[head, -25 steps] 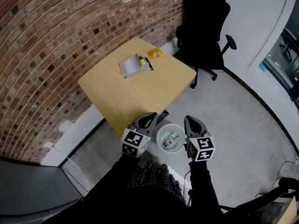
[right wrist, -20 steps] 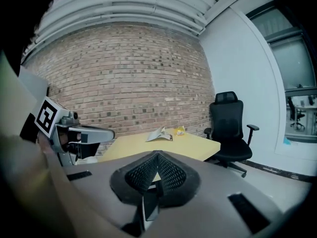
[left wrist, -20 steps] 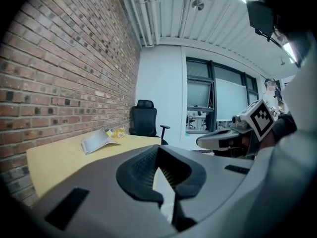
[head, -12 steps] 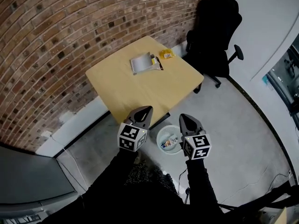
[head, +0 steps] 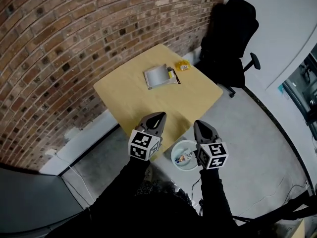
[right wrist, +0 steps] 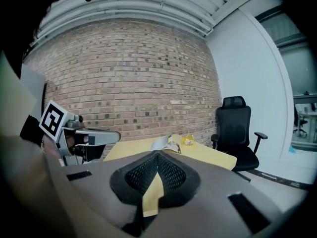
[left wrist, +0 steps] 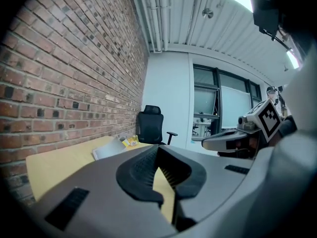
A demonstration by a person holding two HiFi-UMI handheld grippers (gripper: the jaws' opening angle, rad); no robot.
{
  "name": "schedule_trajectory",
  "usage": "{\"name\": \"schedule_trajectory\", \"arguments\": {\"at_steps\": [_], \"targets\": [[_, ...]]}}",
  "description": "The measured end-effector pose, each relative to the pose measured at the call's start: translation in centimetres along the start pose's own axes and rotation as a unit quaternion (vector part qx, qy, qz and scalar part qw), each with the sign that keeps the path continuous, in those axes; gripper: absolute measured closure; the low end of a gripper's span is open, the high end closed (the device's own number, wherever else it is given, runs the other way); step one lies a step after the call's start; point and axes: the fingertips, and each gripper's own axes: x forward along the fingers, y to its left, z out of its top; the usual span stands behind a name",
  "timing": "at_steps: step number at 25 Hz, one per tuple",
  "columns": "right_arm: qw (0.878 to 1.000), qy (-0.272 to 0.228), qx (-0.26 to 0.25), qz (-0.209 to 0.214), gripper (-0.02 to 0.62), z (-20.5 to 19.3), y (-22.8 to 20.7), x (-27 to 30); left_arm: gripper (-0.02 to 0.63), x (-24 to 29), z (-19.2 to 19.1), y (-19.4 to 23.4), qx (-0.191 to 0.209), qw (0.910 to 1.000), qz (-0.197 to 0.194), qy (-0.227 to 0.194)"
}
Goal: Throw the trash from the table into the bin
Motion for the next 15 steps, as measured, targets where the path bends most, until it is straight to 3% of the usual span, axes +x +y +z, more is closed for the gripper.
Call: {"name": "schedule_trajectory", "arguments": {"at_steps": [15], "targets": [[1.000, 0.006, -0.007, -0.006, 0.584, 2.1, 4.2, 11.4, 0.601, 0.5, 0.3, 11.6, -0.007, 1.0000, -0.002, 0.007]]}}
